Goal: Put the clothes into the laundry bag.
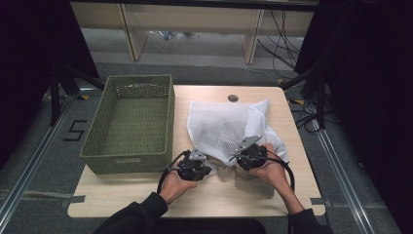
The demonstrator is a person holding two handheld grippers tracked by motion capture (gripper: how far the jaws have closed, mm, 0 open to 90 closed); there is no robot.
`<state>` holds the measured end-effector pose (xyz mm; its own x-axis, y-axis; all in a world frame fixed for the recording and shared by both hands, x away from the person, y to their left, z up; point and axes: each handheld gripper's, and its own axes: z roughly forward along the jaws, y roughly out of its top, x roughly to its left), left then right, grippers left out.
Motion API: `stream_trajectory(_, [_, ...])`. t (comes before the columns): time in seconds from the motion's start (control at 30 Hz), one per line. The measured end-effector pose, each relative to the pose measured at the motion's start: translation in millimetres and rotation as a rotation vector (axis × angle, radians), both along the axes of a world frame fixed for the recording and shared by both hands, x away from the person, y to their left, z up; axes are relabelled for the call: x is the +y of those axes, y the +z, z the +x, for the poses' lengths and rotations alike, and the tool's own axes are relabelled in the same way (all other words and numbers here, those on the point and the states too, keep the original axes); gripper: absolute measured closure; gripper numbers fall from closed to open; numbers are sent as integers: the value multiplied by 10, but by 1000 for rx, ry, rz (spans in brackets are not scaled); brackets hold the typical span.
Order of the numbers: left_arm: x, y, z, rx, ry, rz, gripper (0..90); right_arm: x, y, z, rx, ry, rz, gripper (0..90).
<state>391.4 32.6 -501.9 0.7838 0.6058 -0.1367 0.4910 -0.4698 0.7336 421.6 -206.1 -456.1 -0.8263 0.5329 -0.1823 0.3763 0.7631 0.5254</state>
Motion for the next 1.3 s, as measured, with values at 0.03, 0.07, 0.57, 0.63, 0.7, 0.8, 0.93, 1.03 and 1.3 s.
stream_trajectory(0.03, [-3,0,-29,5,-4,-5,885,2,-4,26,6,-7,6,899])
stream_trajectory(0.07, [-1,-1,-45,4,-18,11,885,5,-8,50,-1,-16,6,899])
stream_trajectory(0.57, [5,11,-409,5,-109,27,889,262,-95,517,-32,-110,81,900])
stream_trajectory(0.63, [33,28,-458,-2,-126,34,889,321,-112,580,-42,-123,91,900])
stream_trajectory(0.7, [77,34,-499,27,-110,1,888,401,-145,643,-42,-132,97,900])
stream_trajectory(0.8, [192,33,-486,10,-120,46,887,464,-144,713,-30,-127,100,900])
stream_trajectory(0.93, [338,30,-391,-9,-77,92,881,474,-77,685,-23,-105,95,900])
stream_trajectory(1.03, [430,60,-342,-4,-29,82,879,437,-4,605,-32,-88,90,900])
stream_trajectory(1.3, [559,63,-247,-28,31,131,878,129,347,263,-50,-6,96,900])
